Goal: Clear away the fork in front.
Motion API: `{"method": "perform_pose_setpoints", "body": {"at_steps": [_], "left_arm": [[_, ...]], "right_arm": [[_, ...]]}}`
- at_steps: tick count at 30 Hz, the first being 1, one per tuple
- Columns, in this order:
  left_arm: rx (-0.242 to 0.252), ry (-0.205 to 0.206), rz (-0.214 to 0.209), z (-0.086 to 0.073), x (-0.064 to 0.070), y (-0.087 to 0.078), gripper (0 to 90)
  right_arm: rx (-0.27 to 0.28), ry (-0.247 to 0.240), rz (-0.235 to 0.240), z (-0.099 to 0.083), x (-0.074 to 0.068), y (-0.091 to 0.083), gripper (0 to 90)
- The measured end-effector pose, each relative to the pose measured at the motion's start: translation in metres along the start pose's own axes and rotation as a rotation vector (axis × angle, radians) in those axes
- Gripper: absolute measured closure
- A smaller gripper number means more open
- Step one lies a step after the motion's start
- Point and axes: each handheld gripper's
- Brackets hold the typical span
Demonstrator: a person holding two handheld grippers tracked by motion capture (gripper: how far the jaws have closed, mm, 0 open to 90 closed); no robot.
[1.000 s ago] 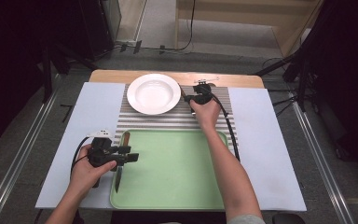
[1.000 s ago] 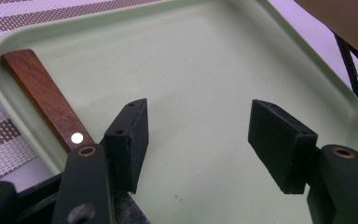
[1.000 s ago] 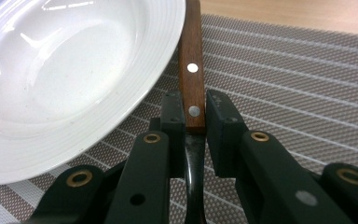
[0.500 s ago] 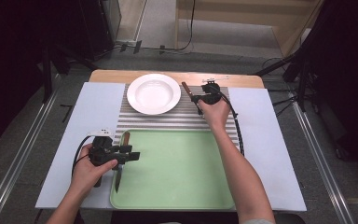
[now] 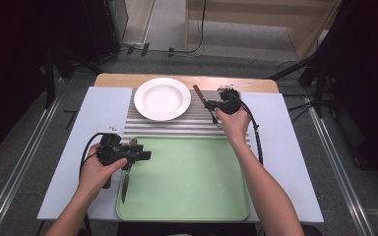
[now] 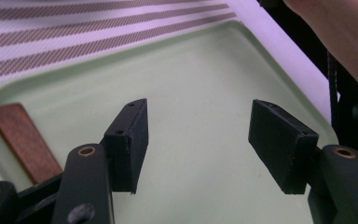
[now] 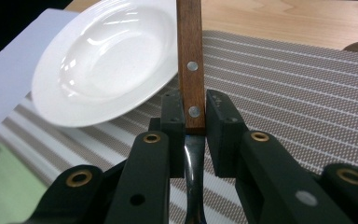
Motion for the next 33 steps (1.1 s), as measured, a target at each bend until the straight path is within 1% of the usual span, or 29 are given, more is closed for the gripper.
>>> {"method": "perform_pose_setpoints", "body": {"at_steps": [3,4,5,7,10,14,15,16,18,19,20,22,24,25,27,30,31,33], "left_arm": [[-0.002,0.005,0.000,0.009,0.001,0.003,36.8],[-0.006,0.008,0.004,0.013,0.002,0.003,35.8],[-0.005,0.009,0.015,0.016,0.003,0.004,32.1],[0.001,0.009,0.015,0.023,0.004,0.005,32.0],[-0.006,0.026,0.017,0.032,0.006,0.007,34.2],[0.000,0.029,0.005,0.041,0.010,0.009,33.8],[0.002,0.035,0.003,0.042,0.011,0.009,33.8],[-0.008,0.037,-0.004,0.044,0.012,0.011,33.8],[-0.012,0.039,-0.006,0.046,0.014,0.013,33.7],[-0.013,0.049,-0.004,0.047,0.015,0.014,33.7],[-0.020,0.060,0.003,0.047,0.016,0.015,33.7],[-0.019,0.067,0.008,0.047,0.018,0.018,33.7],[-0.020,0.056,-0.011,0.046,0.018,0.020,33.7],[-0.015,0.050,-0.018,0.044,0.017,0.022,33.7],[-0.024,0.044,-0.020,0.043,0.017,0.024,33.7],[-0.028,0.048,-0.014,0.042,0.017,0.026,33.7],[-0.027,0.048,-0.012,0.042,0.017,0.026,33.7],[-0.035,0.040,-0.010,0.043,0.018,0.024,33.9]], "right_arm": [[0.000,-0.011,0.015,-0.002,-0.004,-0.004,76.8],[-0.001,-0.012,0.019,-0.002,-0.005,-0.006,76.8],[0.002,-0.008,0.023,-0.003,-0.006,-0.007,76.8],[0.002,-0.010,0.031,-0.004,-0.007,-0.010,76.8],[0.007,-0.016,0.047,-0.007,-0.012,-0.015,76.8],[0.010,-0.031,0.077,-0.010,-0.016,-0.023,76.8],[0.014,-0.026,0.085,-0.011,-0.016,-0.025,76.8],[0.011,-0.024,0.087,-0.012,-0.018,-0.027,76.8],[0.011,-0.031,0.094,-0.016,-0.021,-0.029,76.8],[0.014,-0.029,0.100,-0.018,-0.022,-0.031,76.8],[0.015,-0.038,0.100,-0.019,-0.024,-0.033,76.8],[0.020,-0.044,0.108,-0.023,-0.028,-0.036,76.7],[0.022,-0.052,0.116,-0.026,-0.031,-0.039,76.7],[0.010,-0.058,0.126,-0.027,-0.032,-0.039,76.8],[-0.003,-0.067,0.129,-0.029,-0.036,-0.040,76.8],[0.001,-0.071,0.135,-0.034,-0.042,-0.042,76.7],[-0.006,-0.079,0.140,-0.036,-0.044,-0.043,76.7],[0.007,-0.086,0.140,-0.041,-0.048,-0.044,76.7]]}}
Point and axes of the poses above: each handheld gripper's, and its own axes: y roughly forward along the jaws, z roughly out of its top, x roughly to its right, and after that the axes turned 11 degrees about z, right-handed
